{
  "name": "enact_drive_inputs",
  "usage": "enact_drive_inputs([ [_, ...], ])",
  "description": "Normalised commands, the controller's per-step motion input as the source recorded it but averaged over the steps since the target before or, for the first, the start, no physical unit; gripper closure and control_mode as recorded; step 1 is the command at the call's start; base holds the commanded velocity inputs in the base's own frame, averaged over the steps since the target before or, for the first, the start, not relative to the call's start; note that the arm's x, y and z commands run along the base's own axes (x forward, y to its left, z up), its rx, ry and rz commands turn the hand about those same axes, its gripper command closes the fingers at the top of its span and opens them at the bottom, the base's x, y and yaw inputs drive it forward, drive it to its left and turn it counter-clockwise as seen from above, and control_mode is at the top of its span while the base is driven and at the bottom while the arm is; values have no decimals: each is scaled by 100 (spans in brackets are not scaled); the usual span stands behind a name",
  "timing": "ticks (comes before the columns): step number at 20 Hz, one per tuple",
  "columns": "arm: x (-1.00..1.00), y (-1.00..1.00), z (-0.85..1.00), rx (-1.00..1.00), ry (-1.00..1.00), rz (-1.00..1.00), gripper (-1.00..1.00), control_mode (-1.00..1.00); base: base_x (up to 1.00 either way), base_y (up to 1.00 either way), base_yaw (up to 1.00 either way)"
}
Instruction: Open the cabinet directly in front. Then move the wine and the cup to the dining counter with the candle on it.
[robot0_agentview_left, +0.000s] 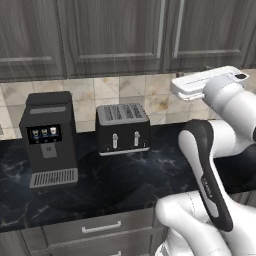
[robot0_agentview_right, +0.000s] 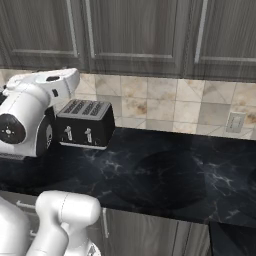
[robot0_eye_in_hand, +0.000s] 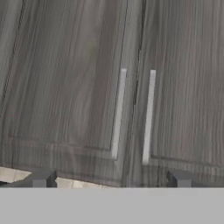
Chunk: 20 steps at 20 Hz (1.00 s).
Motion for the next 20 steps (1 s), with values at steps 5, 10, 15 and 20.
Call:
enact_drive_inputs([
  [5, 37, 6, 39, 0, 0, 0, -100, -100, 0, 0, 0],
  [10, 67, 8, 21, 1, 0, 0, -100, -100, 0, 0, 0],
  [15, 75, 1, 1, 0, 5, 0, -100, -100, 0, 0, 0],
  [20, 75, 0, 0, 0, 6, -1, -100, -100, 0, 0, 0],
])
